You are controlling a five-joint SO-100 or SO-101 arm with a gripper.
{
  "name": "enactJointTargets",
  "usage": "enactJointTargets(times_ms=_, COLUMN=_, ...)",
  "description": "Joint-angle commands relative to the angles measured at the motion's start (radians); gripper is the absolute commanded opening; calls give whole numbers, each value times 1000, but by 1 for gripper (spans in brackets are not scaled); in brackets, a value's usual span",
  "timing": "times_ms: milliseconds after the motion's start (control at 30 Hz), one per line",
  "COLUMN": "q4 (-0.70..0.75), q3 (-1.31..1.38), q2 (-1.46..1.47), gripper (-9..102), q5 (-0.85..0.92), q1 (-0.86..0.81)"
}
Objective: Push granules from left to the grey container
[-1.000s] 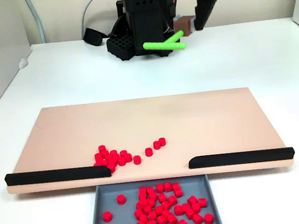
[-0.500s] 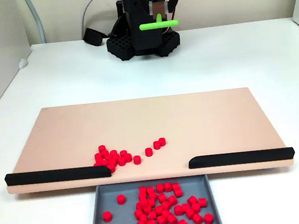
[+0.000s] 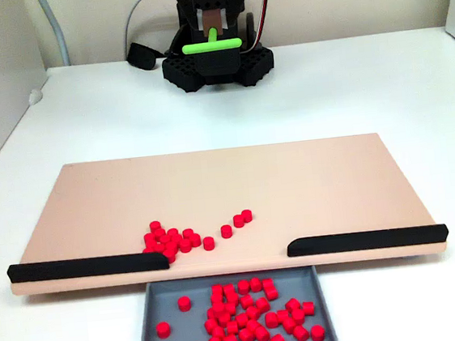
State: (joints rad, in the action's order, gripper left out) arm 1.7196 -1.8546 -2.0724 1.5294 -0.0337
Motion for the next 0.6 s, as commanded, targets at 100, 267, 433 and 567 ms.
enactJointTargets(times_ms=100, q4=-3, q3=8, q2=-15, gripper=0, q5=21, q1=-2)
enactJointTargets(times_ms=267, q4=-5, q3=6, q2=6, gripper=0, q5=38, q1=-2)
enactJointTargets(times_ms=433, q4=-5, q3=9, q2=26, gripper=0, q5=49, q1=-18)
enactJointTargets(times_ms=567, q4=-5, q3=6, q2=29, gripper=0, q5=41, q1=-26)
